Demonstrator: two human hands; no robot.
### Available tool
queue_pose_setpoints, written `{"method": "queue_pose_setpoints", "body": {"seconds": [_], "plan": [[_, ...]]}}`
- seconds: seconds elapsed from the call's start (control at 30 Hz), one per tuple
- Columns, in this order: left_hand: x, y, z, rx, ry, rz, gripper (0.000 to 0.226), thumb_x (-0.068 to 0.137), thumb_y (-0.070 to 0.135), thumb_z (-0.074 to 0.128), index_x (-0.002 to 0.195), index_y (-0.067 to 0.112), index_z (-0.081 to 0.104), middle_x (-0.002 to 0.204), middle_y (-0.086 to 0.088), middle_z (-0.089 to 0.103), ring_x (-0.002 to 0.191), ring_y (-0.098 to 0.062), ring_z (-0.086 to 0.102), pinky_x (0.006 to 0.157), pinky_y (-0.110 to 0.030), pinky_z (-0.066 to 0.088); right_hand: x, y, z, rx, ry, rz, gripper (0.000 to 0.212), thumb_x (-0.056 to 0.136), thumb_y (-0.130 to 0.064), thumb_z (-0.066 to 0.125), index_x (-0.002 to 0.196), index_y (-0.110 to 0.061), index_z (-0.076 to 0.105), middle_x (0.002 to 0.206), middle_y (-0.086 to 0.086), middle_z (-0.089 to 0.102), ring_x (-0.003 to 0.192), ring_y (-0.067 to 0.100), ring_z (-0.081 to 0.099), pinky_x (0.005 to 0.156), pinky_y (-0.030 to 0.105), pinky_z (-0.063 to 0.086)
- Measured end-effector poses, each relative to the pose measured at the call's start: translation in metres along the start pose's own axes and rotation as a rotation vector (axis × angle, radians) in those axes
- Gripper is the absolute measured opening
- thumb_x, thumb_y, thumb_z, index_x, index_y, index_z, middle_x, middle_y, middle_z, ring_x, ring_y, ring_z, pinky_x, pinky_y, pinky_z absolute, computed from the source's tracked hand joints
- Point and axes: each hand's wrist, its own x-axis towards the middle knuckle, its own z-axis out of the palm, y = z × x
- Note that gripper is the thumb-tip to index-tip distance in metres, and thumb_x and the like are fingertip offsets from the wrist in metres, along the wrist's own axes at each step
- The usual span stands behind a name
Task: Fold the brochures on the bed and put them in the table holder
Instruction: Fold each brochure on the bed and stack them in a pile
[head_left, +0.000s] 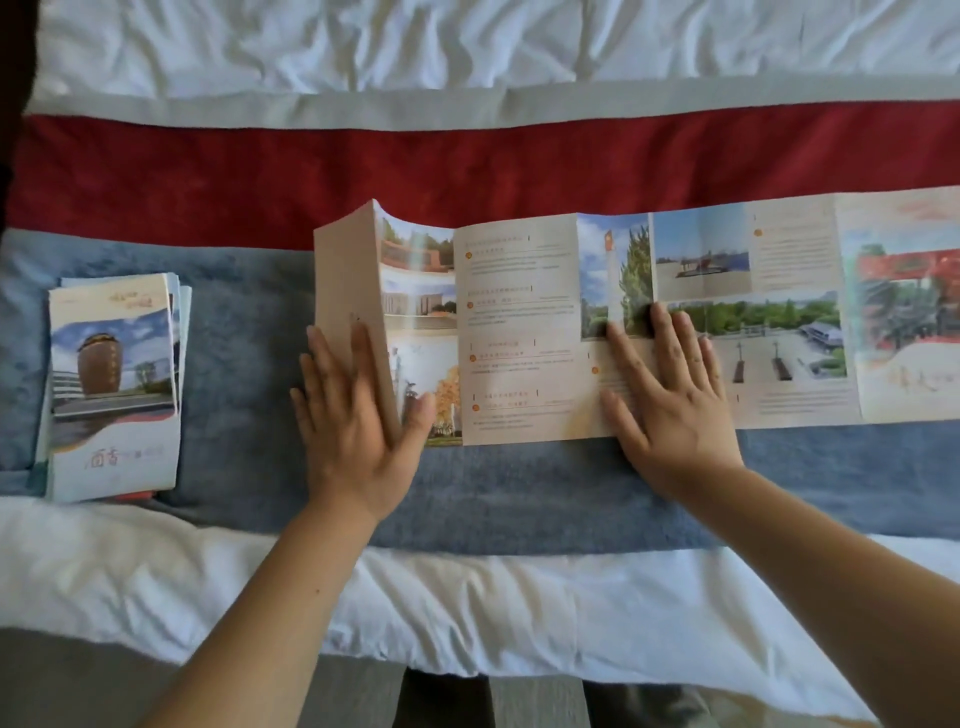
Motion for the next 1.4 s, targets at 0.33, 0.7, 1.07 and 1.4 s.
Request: {"method": "queue_pose_setpoints", "body": {"seconds": [0.33,0.7,1.07,1.4], "plan": [[-0.013,0.113,0.060,0.146,-0.045,0.151,0.076,0.097,0.068,0.025,0.163,0.039,0.000,0.171,-0.015,-0.013,0.155,-0.048,-0.001,0.122,-0.066,0.007,-0.008,0.044,-0.026,-0.039,-0.031,0.042,0.076,0.097,-0.073,0.025,0.162,-0.043,0.001,0.168,0.008,-0.025,0.155,0.025,-0.026,0.128,0.046,-0.005],[0.003,0.141,0.108,0.343,-0.033,0.047,0.080,0.094,0.073,0.020,0.164,0.035,0.008,0.170,-0.021,-0.007,0.151,-0.058,-0.005,0.117,-0.073,-0.002,-0.024,0.122,-0.034,-0.031,0.018,-0.004,0.074,0.101,-0.069,0.028,0.164,-0.037,0.007,0.172,0.008,-0.009,0.158,0.025,-0.011,0.128,0.048,0.007],[0.006,0.116,0.101,0.404,0.006,0.139,0.071,0.099,0.065,0.020,0.164,0.038,0.004,0.171,-0.017,-0.006,0.153,-0.052,-0.005,0.120,-0.070,-0.002,-0.022,0.100,-0.020,-0.030,0.062,-0.006,0.073,0.101,-0.067,0.027,0.164,-0.033,0.012,0.172,0.009,-0.004,0.159,0.027,-0.007,0.127,0.052,0.008],[0.010,-0.003,0.044,0.422,0.013,0.071,0.075,0.096,0.067,0.021,0.164,0.038,0.006,0.172,-0.012,-0.011,0.154,-0.048,-0.010,0.121,-0.069,-0.002,-0.008,-0.022,0.013,-0.025,-0.041,-0.049,0.073,0.102,-0.069,0.020,0.163,-0.036,-0.003,0.171,0.008,-0.016,0.157,0.027,-0.018,0.128,0.049,0.000]]}}
